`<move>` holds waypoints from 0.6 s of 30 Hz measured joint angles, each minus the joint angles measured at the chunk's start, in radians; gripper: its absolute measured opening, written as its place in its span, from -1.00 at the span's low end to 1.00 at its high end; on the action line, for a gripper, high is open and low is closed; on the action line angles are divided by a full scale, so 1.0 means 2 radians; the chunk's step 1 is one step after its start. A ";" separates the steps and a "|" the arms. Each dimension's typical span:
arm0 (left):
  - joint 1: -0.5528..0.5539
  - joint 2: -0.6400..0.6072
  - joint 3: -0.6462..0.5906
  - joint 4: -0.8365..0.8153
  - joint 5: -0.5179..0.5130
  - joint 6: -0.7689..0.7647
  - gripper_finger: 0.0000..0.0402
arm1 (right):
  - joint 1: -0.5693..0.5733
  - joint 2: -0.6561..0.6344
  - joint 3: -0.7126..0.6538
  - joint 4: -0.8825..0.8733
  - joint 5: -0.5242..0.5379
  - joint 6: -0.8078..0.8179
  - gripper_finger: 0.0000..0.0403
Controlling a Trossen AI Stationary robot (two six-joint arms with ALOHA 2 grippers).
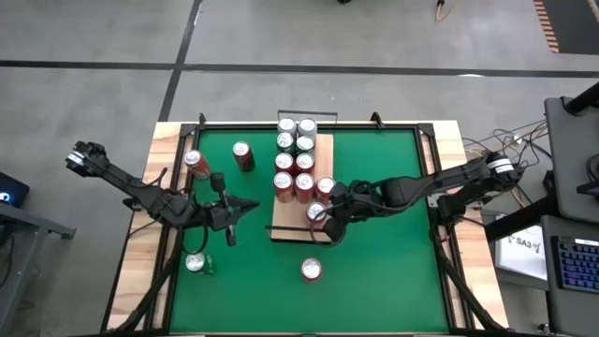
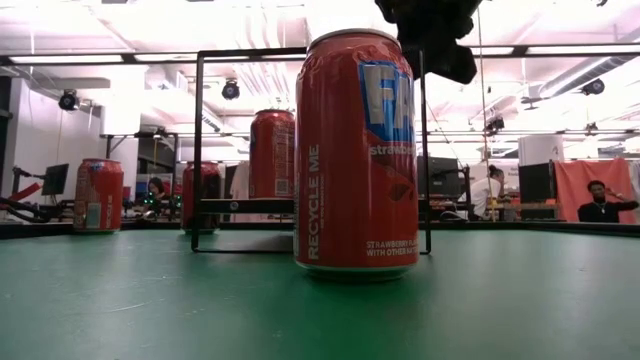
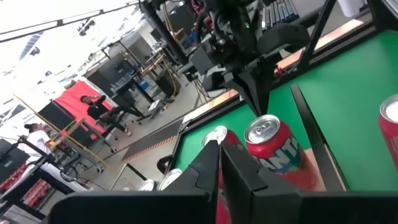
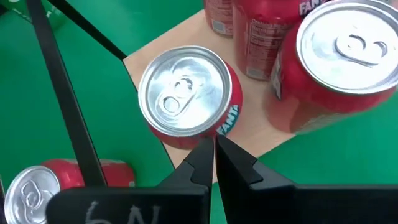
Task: Place canned beverage on shelf
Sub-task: Put the orange soda can on the shelf and aligned with the other orange soda can
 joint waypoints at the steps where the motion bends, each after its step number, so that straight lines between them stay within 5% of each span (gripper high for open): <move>1: 0.000 -0.001 0.000 -0.003 0.000 -0.001 -1.00 | 0.000 0.002 0.002 -0.004 0.000 0.004 -0.96; 18: 0.000 -0.032 -0.018 -0.017 -0.001 -0.005 -1.00 | -0.004 0.059 0.033 -0.011 0.017 0.032 -0.96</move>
